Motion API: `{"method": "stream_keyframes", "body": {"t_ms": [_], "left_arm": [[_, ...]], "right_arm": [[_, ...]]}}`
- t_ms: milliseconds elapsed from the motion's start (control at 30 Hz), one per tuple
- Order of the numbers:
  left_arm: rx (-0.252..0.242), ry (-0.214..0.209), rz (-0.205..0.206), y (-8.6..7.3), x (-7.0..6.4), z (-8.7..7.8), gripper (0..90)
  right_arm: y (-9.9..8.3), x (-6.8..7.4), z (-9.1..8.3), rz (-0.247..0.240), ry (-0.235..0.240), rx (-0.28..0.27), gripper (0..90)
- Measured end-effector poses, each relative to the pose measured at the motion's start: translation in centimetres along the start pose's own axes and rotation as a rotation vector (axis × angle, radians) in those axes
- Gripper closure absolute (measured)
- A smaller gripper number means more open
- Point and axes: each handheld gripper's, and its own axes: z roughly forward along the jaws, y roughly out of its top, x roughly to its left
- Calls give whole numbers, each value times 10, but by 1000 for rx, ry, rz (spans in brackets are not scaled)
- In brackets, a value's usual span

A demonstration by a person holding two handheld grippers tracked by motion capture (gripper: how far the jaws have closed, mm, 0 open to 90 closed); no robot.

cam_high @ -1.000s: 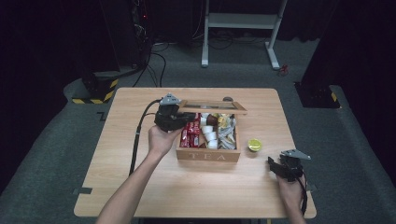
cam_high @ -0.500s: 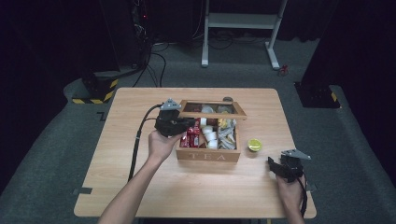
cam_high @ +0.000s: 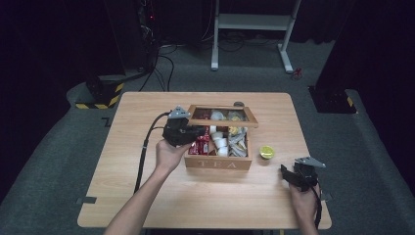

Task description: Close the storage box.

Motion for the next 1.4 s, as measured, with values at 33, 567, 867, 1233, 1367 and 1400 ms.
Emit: {"method": "stream_keyframes", "body": {"t_ms": [33, 567, 867, 1233, 1367, 1400], "left_arm": [[1, -2, 0, -1, 0, 0, 761], [10, -6, 4, -14, -2, 4, 741], [8, -12, -4, -19, -3, 4, 726], [1, -29, -34, -26, -4, 5, 696], [7, -31, -32, -29, -5, 6, 690], [8, -31, -34, -30, -5, 6, 690]], "right_arm": [[0, 0, 0, -1, 0, -1, 412], [0, 0, 0, 2, -2, 0, 397], [0, 0, 0, -1, -1, 1, 394], [0, -1, 0, -1, -1, 1, 394], [0, 0, 0, -1, -1, 1, 392], [0, 0, 0, -1, -1, 1, 392]]}}
